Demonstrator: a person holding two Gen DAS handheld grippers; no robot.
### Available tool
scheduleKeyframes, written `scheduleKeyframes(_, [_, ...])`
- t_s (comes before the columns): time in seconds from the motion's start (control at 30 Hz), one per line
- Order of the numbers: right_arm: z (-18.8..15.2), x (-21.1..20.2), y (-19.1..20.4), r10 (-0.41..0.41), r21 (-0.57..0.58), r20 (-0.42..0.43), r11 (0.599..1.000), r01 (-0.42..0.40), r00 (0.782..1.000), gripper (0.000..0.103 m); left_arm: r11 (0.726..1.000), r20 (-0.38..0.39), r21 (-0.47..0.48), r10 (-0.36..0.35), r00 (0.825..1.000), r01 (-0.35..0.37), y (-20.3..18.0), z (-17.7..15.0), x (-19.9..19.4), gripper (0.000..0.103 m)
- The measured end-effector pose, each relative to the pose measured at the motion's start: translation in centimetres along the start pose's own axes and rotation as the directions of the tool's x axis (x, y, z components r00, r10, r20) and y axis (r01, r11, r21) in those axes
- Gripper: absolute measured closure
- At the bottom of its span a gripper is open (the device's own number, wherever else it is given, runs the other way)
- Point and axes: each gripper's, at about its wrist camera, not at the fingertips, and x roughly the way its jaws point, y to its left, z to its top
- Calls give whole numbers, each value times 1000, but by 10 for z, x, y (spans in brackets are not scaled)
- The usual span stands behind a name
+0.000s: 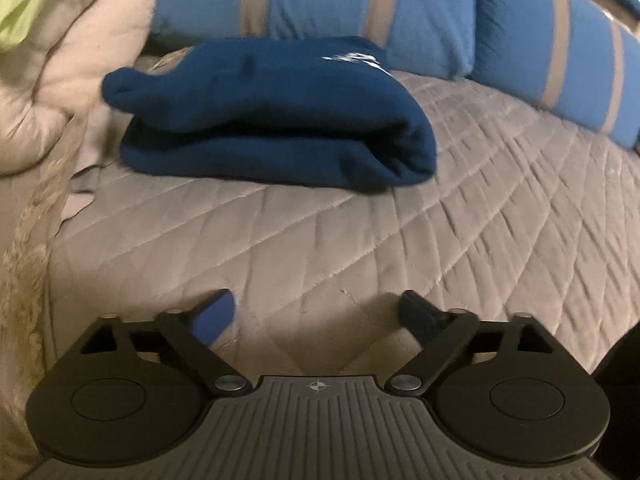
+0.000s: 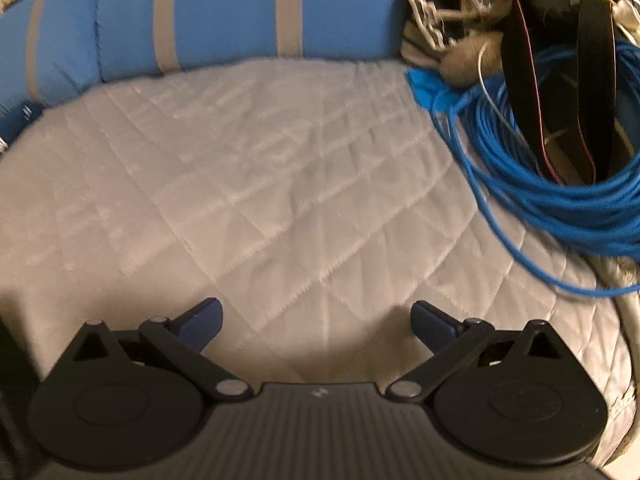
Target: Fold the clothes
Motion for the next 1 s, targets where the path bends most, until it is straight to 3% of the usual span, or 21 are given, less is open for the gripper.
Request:
scheduleKeyframes(0.23, [-4,9,3,-30,12,51,999,29,998,0,1000,66,24,10,998,-12,-1,-4,4,0])
scheduleKeyframes(1.0, [46,62,2,-75,92,139,994,62,987,0,999,34,11,33,999,-33,8,57,66,0])
